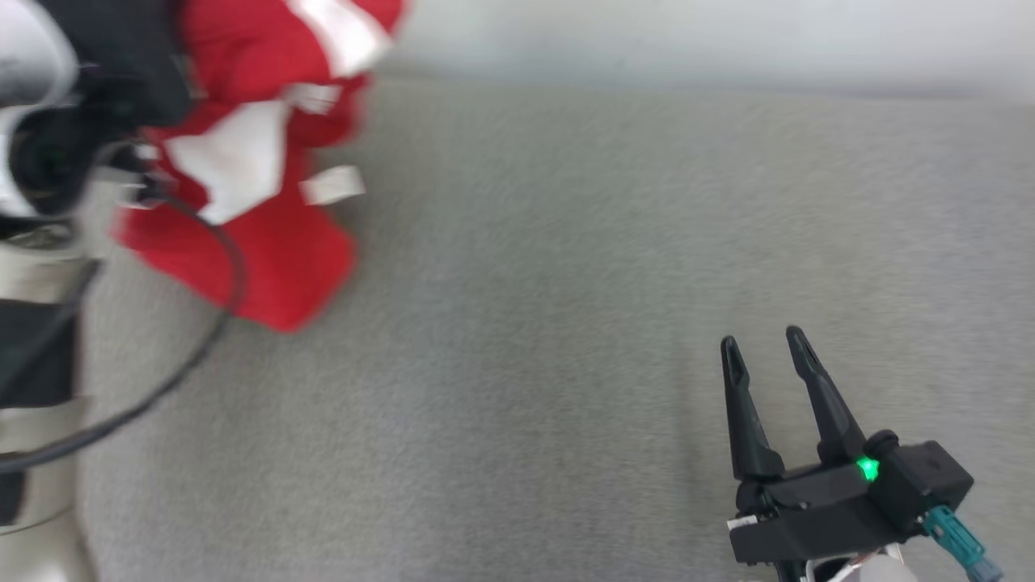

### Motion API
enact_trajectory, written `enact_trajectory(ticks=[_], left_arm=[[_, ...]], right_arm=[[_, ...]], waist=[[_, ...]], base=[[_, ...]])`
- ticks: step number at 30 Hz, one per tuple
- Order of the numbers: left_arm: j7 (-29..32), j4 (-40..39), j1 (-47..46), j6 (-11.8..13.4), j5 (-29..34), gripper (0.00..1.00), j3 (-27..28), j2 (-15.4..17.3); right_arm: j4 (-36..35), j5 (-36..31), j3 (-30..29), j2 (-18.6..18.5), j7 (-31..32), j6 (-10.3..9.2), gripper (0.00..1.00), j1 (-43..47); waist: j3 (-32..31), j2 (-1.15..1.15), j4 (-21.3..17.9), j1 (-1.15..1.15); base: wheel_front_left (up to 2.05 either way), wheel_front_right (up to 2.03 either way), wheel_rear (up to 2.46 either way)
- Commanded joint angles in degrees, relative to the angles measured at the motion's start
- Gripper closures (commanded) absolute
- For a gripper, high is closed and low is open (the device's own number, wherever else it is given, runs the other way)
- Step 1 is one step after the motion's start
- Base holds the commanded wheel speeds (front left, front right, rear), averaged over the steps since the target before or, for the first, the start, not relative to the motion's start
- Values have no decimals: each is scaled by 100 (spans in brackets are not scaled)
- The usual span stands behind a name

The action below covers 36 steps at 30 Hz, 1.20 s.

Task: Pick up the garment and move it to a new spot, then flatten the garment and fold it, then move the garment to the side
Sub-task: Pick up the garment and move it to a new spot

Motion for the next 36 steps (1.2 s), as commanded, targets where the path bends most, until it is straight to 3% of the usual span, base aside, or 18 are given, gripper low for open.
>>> enact_trajectory(ticks=[1,9,18,26,32,33,34,36], left_arm=[[30,-65,-92,-64,-33,100,-118,-128],[184,-330,-94,-350,-238,100,-769,-737],[-290,-135,950,-424,-329,100,-1246,-1242],[-1182,818,2093,-372,247,100,-1778,-1334],[-2107,1524,2576,-324,582,100,-2118,-1473],[-2270,1616,2628,-332,590,60,-2156,-1493],[-2426,1695,2669,-315,596,0,-2174,-1507],[-2707,1821,2706,-304,621,0,-2232,-1540]], right_arm=[[41,52,-19,8,-43,-10,0,123],[27,204,-81,8,-40,-10,0,328],[-37,314,-136,8,-41,-10,0,378],[-11,275,-156,8,-42,-10,0,433],[18,208,-165,6,-42,-10,0,446],[22,198,-166,7,-42,-10,0,448],[29,183,-158,7,-42,-10,0,446],[33,184,-202,6,-42,-10,0,460]], waist=[[-557,0,-546,2],[-829,0,-1336,2],[-698,0,-1987,2],[-611,0,-2088,2],[-600,0,-1897,2],[-602,0,-1853,2],[-602,0,-1811,2],[-613,0,-1704,2]], base=[[0,0,0],[0,0,0],[0,0,0],[0,0,0],[0,0,0],[0,0,0],[0,0,0],[0,0,0]])
